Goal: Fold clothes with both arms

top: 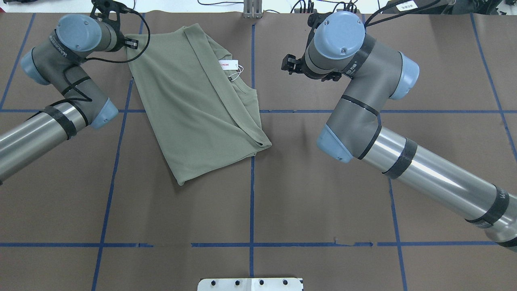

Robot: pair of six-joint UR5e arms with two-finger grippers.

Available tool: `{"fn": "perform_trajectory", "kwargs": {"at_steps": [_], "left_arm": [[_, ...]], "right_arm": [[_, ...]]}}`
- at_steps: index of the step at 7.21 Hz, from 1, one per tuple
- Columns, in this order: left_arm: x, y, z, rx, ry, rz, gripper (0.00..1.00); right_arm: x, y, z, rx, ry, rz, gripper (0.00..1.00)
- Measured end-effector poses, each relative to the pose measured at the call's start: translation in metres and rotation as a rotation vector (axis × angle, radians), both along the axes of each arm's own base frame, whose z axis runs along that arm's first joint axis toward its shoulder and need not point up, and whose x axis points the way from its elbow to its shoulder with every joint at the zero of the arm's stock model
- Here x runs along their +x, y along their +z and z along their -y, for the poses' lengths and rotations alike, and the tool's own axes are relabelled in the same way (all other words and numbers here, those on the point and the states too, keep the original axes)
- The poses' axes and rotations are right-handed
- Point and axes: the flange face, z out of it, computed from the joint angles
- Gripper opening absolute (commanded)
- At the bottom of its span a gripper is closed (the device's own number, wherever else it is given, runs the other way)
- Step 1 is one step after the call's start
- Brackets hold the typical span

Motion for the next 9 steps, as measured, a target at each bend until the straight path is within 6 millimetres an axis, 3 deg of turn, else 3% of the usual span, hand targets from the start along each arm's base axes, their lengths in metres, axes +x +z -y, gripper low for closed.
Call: {"fn": "perform_trajectory", "kwargs": {"at_steps": [2, 3, 5, 7, 9], "left_arm": [[-0.007, -0.023, -0.007, 0.044, 0.044, -0.059, 1.00], [-0.010, -0.027, -0.022, 0.044, 0.101, -0.111, 1.00], [-0.028, -0.026, -0.060, 0.058, 0.162, -0.173, 1.00], [-0.037, -0.023, -0.082, 0.068, 0.179, -0.189, 1.00], [-0.038, -0.020, -0.087, 0.067, 0.184, -0.190, 1.00]], "right_arm": [[-0.027, -0.018, -0.014, -0.007, 0.024, 0.021, 0.96], [-0.048, -0.036, -0.013, -0.025, 0.067, 0.036, 0.72], [-0.100, -0.066, 0.004, -0.054, 0.133, 0.091, 0.69], [-0.142, -0.062, 0.006, -0.051, 0.140, 0.097, 0.69], [-0.165, -0.045, -0.002, -0.047, 0.137, 0.058, 0.69]]}}
